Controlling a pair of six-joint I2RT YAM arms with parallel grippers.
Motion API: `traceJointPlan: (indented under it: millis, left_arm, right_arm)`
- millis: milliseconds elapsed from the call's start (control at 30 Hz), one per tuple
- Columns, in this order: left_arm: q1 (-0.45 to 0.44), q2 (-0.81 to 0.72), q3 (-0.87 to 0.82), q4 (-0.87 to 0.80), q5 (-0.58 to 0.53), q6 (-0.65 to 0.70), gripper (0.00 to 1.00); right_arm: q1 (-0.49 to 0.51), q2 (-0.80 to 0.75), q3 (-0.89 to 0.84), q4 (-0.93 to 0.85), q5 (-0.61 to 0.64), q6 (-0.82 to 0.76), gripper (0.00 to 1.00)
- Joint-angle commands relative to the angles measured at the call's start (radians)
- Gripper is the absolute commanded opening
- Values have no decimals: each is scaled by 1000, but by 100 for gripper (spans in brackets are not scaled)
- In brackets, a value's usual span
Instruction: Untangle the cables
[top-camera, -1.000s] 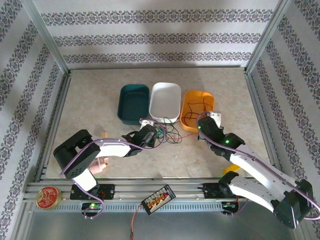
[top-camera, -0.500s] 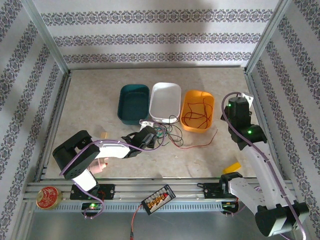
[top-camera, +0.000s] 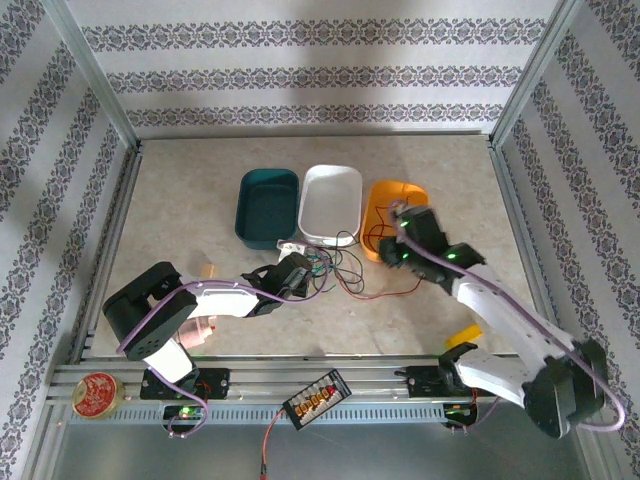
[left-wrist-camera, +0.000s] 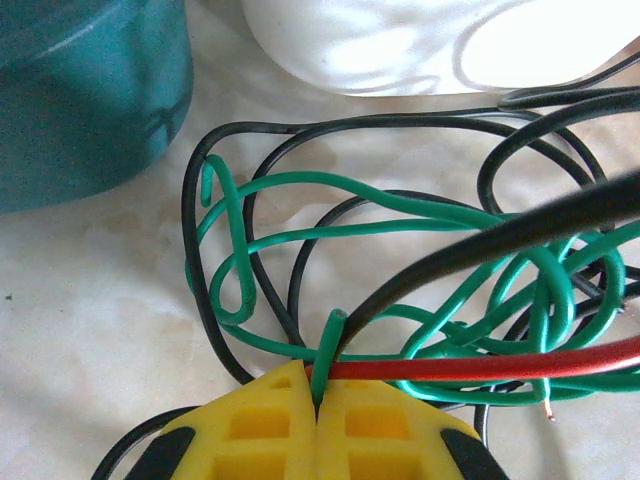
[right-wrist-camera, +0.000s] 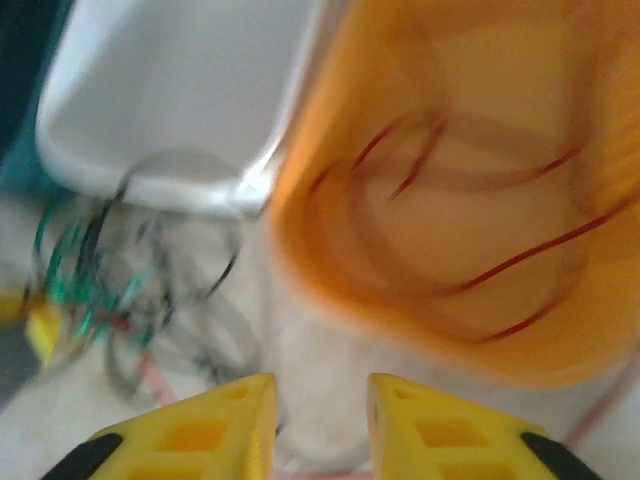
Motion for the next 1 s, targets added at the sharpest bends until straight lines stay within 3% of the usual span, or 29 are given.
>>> traceJointPlan:
  millis: [0,167,533,633,800,967]
  left_arm:
    - [3,26,14,-59,-8,3,0]
    - [3,39,22,-59,-3,4,0]
    - [2,19,1,-58,-10,-9,0]
    - [2,12,-4,-60,-16,-11,0]
    - [2,6,-9,-62,-23,-14,0]
    - [2,16,-9,-61,-33,-23,0]
  right_arm:
    - [143,92,-36,8,-119,-14,38]
    - [264,260,-6,44,-61,-34,42]
    - [272,473,85,116,-6,-82,43]
    - [271,510,97,121,-21,-79,35]
    - [268,444,65,114,39,-53,5]
    - [242,226,21,88,146,-16,1]
